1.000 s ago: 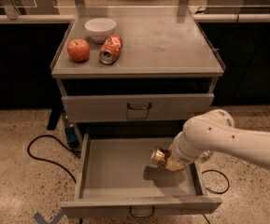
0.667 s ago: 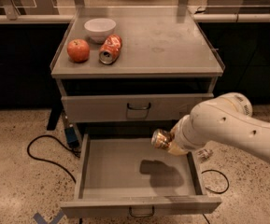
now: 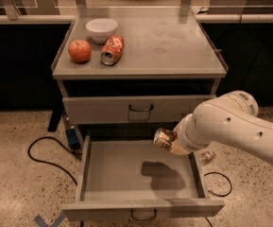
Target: Pick orange can from middle drawer and place on counter
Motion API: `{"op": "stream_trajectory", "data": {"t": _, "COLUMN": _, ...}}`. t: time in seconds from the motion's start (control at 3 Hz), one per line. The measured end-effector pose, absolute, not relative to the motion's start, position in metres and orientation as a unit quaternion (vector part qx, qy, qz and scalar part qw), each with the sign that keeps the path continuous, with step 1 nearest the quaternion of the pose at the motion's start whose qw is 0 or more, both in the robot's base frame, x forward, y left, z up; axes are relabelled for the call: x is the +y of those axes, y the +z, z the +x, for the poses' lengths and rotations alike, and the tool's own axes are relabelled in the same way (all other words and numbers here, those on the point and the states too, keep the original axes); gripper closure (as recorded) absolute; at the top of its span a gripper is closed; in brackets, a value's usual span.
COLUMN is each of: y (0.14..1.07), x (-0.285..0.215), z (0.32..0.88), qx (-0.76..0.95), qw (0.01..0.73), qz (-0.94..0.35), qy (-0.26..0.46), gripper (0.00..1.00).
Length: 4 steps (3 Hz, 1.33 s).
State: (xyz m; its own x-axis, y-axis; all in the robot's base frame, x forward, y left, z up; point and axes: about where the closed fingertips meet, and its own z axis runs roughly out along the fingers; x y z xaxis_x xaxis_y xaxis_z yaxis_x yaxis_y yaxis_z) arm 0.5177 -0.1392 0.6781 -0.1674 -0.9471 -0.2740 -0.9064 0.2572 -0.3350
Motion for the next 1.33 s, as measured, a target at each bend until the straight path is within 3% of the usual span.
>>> {"op": "stream_trajectory", "data": {"t": 0.33, "y": 0.705, "x": -0.134, "z": 0.546, "qx": 0.748, "qw": 0.231, "qz": -0.618, "qy": -0.073, "gripper": 1.00}}
{"op": "stream_trajectory", "data": {"t": 1.0, "y": 0.862, "x": -0.121, "z": 0.634, "qx": 0.705, "qw": 0.325, "qz": -0.601, "qy": -0.191, "gripper": 1.00}}
{"op": "stream_trajectory", "data": {"t": 1.33, "y": 0.867, "x": -0.120, "z": 0.636, "qx": 0.703, "qw": 0.328, "qz": -0.600, "qy": -0.195, "gripper": 1.00}}
